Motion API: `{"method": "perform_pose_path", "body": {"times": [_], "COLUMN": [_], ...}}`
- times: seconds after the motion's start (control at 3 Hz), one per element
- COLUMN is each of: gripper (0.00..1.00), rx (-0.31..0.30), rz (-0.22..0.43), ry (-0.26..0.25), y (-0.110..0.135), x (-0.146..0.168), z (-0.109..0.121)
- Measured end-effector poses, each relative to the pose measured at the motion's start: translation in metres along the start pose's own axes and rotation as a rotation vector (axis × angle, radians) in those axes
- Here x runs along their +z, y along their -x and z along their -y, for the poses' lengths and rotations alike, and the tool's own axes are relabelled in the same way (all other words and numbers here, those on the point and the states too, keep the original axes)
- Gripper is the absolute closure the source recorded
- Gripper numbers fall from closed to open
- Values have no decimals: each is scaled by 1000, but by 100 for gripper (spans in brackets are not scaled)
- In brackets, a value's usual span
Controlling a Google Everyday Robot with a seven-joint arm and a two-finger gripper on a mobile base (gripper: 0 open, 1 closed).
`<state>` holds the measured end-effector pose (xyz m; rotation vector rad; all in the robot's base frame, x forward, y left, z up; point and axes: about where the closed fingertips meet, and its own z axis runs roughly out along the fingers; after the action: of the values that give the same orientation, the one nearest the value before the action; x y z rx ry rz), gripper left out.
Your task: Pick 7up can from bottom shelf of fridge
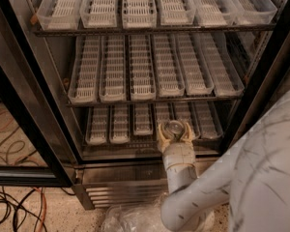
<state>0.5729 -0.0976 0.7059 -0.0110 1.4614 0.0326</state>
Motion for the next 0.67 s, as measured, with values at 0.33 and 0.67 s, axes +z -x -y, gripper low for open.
{"method": "perform_pose_path", "body": {"times": [0.33,0.67], "gripper": [100,100], "rx": [-11,-33], "rz": [-6,-14], "ry": [79,139], "y": [12,20], "x": [-28,-51], "z": [5,8]}}
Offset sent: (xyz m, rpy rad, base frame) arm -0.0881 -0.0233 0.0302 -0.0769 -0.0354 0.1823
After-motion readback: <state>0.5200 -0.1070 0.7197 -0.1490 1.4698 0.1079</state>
